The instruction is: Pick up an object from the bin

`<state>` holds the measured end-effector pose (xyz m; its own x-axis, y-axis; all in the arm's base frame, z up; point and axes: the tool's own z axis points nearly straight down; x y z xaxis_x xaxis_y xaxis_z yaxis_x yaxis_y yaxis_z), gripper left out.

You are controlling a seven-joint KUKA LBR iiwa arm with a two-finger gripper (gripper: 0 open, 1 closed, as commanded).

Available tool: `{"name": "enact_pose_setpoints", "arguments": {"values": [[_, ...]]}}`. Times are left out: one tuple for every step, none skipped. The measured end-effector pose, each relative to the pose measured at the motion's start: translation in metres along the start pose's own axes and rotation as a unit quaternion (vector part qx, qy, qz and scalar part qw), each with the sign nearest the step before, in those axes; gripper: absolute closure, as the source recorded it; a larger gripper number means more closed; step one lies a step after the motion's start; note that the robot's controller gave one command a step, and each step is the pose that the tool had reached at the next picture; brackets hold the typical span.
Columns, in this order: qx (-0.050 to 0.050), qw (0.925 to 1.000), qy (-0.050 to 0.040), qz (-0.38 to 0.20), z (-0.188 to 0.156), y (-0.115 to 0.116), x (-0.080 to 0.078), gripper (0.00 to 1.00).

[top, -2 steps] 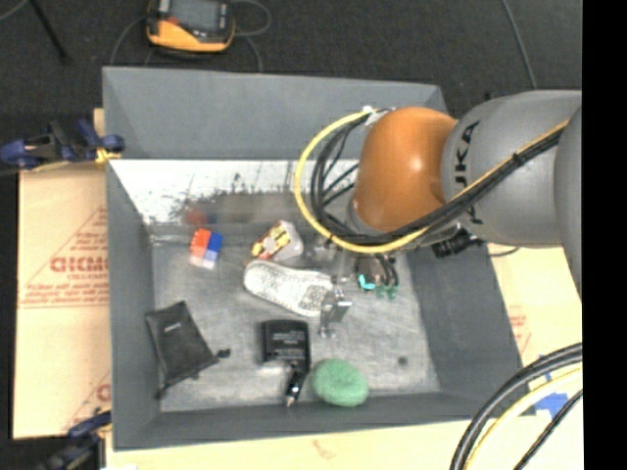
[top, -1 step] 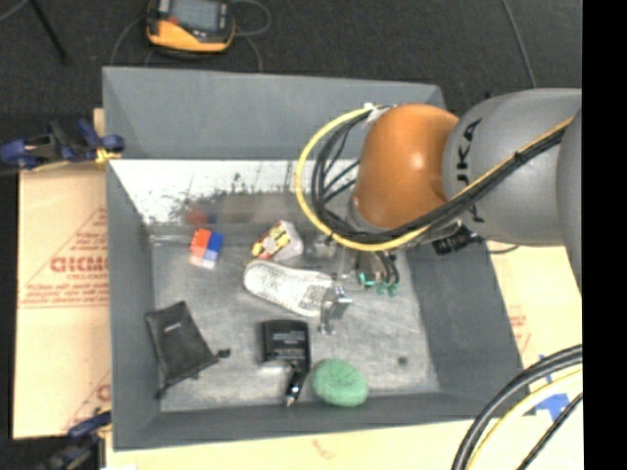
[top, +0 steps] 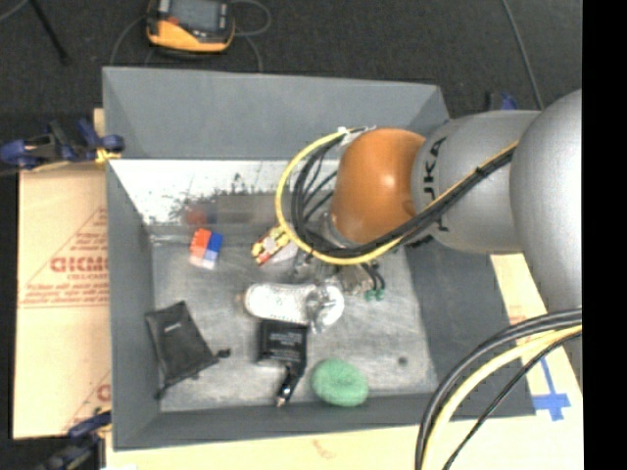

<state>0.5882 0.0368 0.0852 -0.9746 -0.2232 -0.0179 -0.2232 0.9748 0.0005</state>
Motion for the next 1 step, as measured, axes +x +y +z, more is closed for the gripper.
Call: {"name": "enact_pose_setpoints", "arguments": {"values": [[0.000, 1.0000, 0.0040, 0.000, 0.0123, 0.0005, 0.0065, 0.00]]}}
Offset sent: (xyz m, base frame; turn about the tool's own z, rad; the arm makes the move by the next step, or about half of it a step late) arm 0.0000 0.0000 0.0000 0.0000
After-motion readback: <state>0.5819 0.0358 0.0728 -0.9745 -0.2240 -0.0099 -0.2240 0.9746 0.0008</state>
